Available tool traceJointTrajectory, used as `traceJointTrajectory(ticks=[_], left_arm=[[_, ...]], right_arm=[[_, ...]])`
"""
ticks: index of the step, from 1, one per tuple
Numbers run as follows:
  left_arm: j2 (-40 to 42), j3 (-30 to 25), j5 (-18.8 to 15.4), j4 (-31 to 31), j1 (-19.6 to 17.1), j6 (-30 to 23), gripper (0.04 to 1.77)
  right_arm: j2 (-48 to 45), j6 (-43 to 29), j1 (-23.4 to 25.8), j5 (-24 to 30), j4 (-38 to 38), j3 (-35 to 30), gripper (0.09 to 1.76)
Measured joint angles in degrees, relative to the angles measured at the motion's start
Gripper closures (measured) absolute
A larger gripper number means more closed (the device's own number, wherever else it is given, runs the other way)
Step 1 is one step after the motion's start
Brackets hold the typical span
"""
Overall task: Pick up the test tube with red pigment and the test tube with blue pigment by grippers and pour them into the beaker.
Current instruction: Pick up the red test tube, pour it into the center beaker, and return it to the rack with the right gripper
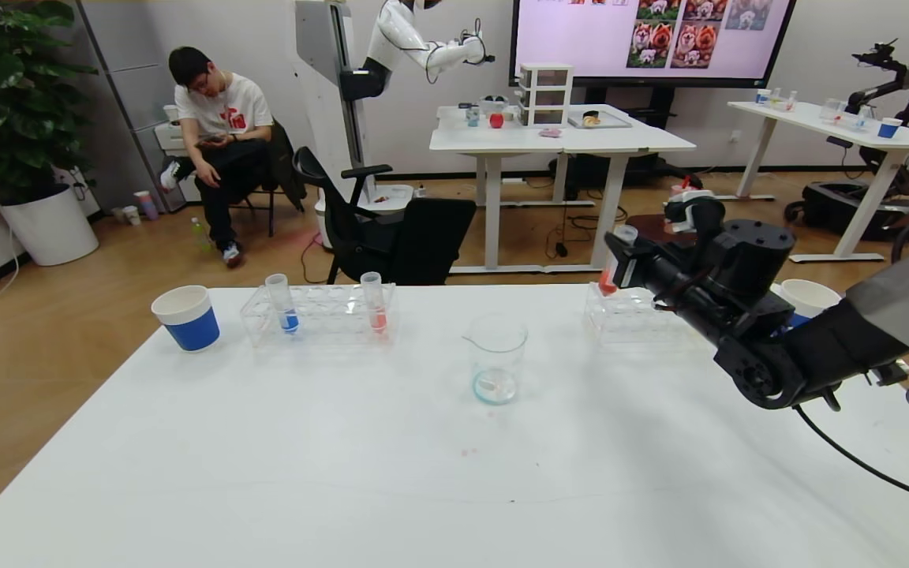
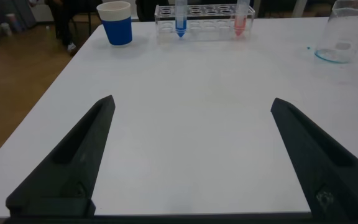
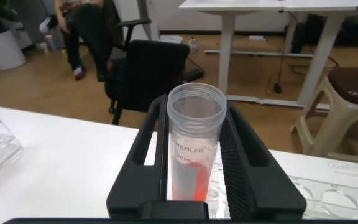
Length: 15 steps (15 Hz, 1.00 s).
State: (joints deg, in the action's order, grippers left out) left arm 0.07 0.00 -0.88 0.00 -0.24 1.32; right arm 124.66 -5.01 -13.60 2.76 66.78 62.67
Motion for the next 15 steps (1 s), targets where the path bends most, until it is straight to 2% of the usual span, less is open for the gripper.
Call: traceJointTrajectory(ticks=[2,6,9,11,15], left_arm=[[0.00,0.00,0.00,0.00,0.00,0.00,0.06],[0.00,0.00,0.00,0.00,0.00,0.00,0.06],[0.00,0.00,0.00,0.00,0.00,0.00,0.06],[0.00,0.00,0.00,0.00,0.00,0.00,0.06],[0.00,0.00,0.00,0.00,0.00,0.00,0.06]], right_arm=[[-1.06,3.78,-0.22,8.01,-1.32,0.56,1.33],[-1.93,18.18,-0.72,23.87,0.78,0.22,1.33],[-0.82,25.59,-2.84,29.46,2.76,1.07,1.33],[0.39,32.18,-3.62,35.50,4.39,1.63,1.33],[3.75,42.19,-3.91,38.32,5.33,4.88,1.33]])
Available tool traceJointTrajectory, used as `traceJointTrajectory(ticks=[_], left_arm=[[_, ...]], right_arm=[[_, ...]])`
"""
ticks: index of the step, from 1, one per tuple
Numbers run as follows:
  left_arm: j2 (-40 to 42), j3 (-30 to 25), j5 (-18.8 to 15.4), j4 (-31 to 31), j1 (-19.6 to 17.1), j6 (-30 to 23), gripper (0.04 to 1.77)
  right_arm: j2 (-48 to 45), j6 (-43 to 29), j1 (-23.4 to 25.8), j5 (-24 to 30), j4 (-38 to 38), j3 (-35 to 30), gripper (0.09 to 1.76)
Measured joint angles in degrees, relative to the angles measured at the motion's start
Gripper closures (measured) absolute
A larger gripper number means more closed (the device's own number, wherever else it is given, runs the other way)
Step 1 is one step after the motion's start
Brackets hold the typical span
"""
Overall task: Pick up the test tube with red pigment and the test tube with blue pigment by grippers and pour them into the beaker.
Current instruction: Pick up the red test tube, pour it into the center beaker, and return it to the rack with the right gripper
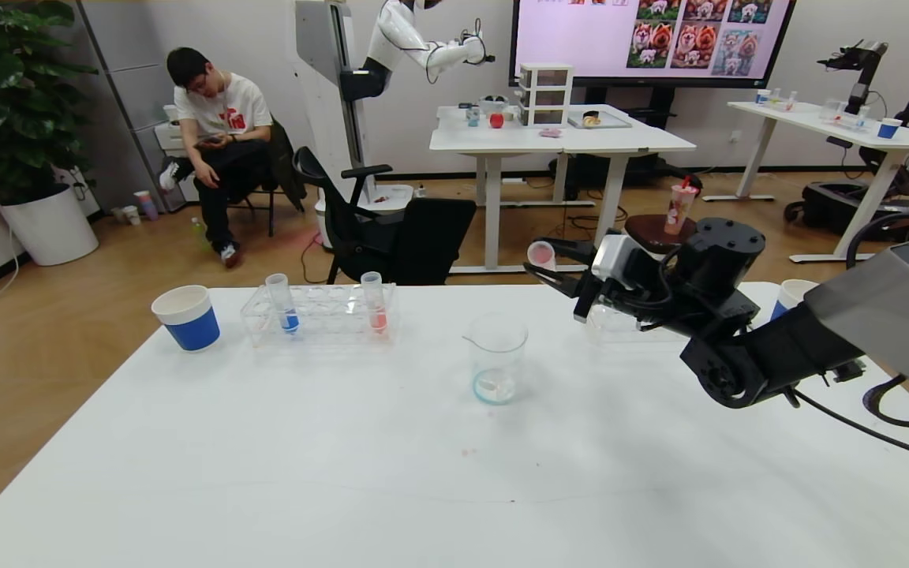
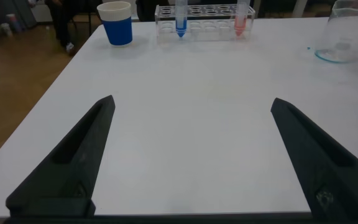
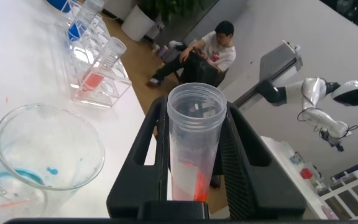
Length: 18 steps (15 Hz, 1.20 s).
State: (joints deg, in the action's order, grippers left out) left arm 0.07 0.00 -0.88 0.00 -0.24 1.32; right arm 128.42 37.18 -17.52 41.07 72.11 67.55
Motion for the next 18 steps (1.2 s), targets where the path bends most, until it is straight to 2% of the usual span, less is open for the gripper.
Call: traceJointTrajectory(ticks=[4,18], left_arm=[[0.00,0.00,-0.02,0.00,0.00,0.00,0.06],[0.00,0.00,0.00,0.00,0.00,0.00,0.06]], right_arm=[[4.36,11.15,0.18,3.16,-0.06,5.55,1.33],[9.62,32.88,-0.20,11.63,-0.61,11.34,1.33]])
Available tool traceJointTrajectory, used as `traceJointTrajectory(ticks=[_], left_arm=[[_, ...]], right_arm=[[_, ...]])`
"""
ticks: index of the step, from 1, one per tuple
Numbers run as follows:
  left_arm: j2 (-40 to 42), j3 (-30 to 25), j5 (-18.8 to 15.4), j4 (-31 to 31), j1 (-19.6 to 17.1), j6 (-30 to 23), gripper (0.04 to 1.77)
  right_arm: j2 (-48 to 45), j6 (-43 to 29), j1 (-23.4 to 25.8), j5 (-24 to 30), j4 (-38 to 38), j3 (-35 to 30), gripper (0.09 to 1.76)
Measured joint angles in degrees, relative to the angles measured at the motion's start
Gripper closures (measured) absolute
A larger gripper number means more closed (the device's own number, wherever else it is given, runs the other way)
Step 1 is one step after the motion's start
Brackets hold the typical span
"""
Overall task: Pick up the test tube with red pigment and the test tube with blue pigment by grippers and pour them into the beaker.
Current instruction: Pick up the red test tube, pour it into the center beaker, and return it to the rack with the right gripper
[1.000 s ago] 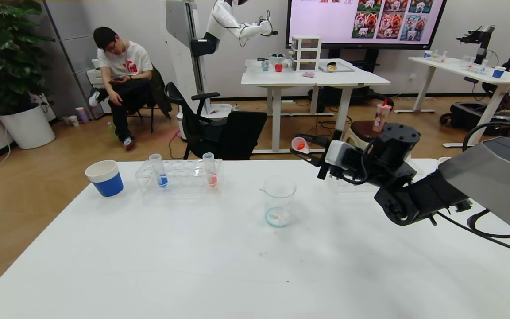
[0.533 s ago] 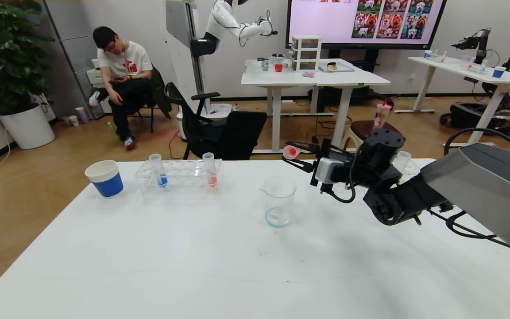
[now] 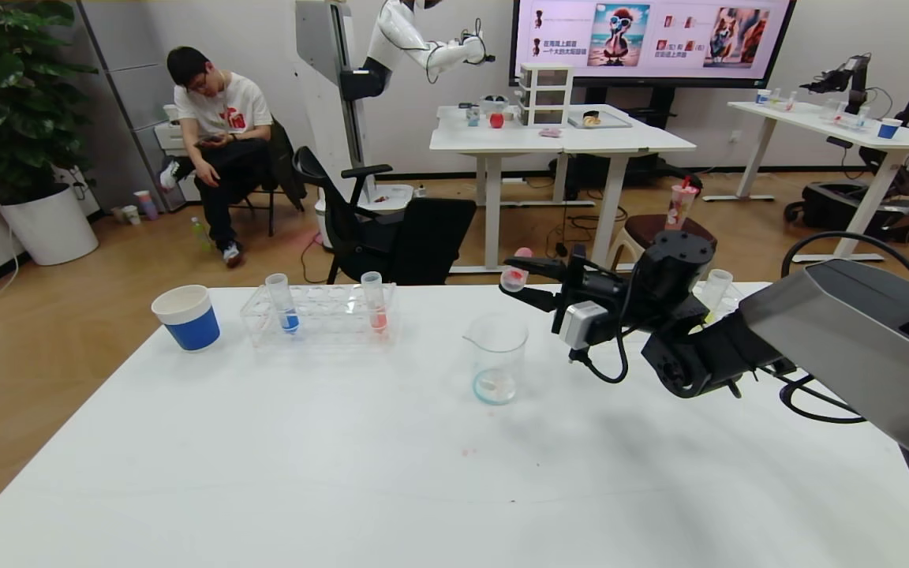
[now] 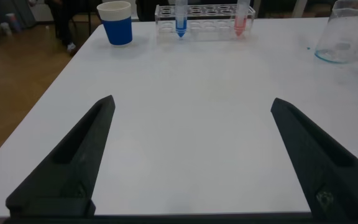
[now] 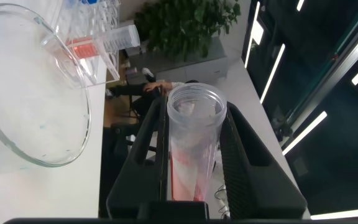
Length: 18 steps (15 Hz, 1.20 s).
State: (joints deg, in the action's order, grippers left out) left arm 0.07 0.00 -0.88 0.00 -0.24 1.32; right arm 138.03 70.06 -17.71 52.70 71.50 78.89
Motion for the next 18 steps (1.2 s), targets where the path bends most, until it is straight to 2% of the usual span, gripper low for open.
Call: traceJointTrajectory(ticks=[7,18], left_arm=[[0.00,0.00,0.00,0.00,0.00,0.00,0.06],[0.00,0.00,0.02,0.00,0.00,0.00,0.06]], right_arm=[[2.07,6.23,-0.45,0.50,0.55,3.23,1.33],[3.28,18.81,-0.01,1.16,0.52,4.49,1.33]])
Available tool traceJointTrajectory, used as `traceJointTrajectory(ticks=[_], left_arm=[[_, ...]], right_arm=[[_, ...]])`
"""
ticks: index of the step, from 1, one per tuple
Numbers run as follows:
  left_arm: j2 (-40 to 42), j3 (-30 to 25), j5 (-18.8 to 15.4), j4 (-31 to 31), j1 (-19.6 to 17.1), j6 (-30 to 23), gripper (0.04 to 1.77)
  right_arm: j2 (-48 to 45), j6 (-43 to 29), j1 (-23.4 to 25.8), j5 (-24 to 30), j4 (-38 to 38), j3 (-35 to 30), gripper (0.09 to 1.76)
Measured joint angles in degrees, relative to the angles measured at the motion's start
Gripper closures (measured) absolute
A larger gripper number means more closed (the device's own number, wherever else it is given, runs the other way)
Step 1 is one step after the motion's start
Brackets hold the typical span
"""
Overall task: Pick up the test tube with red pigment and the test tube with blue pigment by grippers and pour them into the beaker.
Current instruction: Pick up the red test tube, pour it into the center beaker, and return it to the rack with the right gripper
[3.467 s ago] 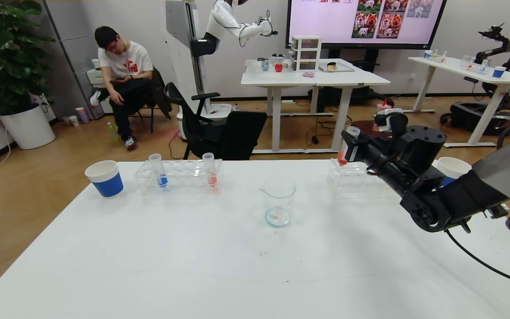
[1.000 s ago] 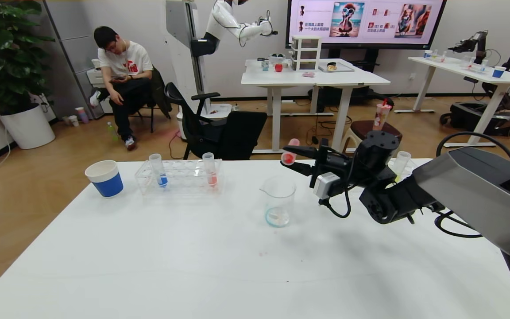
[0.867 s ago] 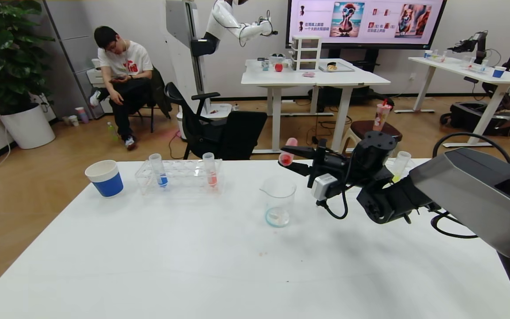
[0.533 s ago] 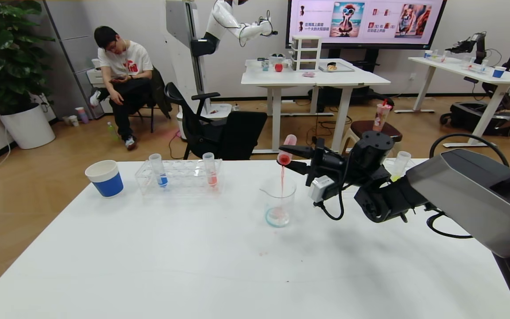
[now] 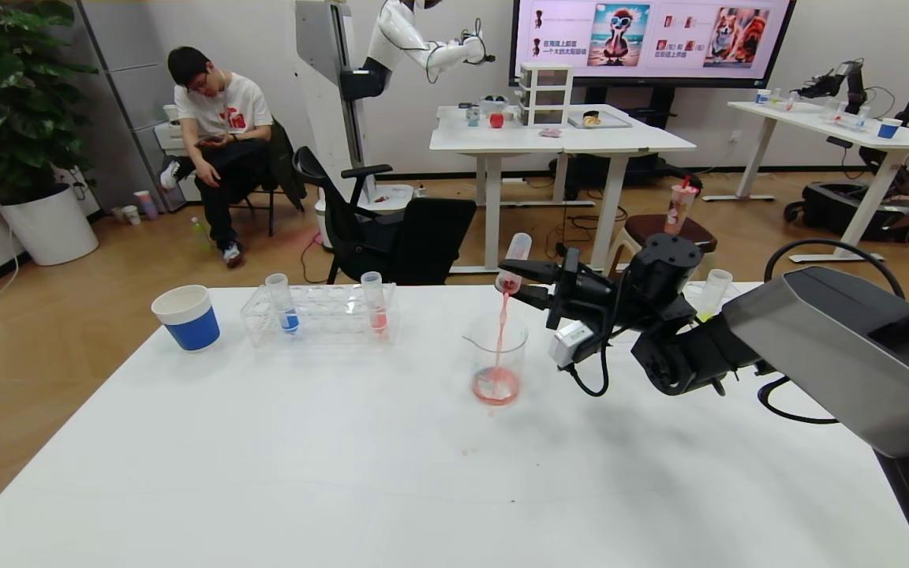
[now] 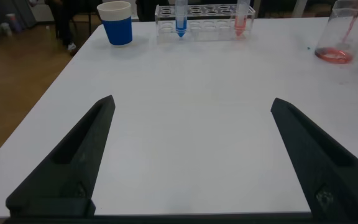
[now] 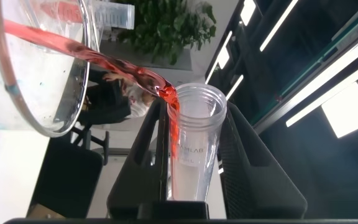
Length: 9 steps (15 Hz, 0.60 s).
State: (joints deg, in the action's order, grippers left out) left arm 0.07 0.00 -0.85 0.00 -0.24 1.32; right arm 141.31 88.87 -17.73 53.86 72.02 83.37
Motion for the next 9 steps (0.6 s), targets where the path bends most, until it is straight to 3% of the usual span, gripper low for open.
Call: traceJointTrajectory(ticks=[4,9], left_arm=[[0.00,0.00,-0.02,0.00,0.00,0.00,0.06],[0.00,0.00,-0.02,0.00,0.00,0.00,0.06]], right_arm=[[-0.05,5.34,-0.11,1.18,0.06,-0.66,1.33],[-0.46,3.74,-0.60,1.07,-0.20,-1.04,1.33]])
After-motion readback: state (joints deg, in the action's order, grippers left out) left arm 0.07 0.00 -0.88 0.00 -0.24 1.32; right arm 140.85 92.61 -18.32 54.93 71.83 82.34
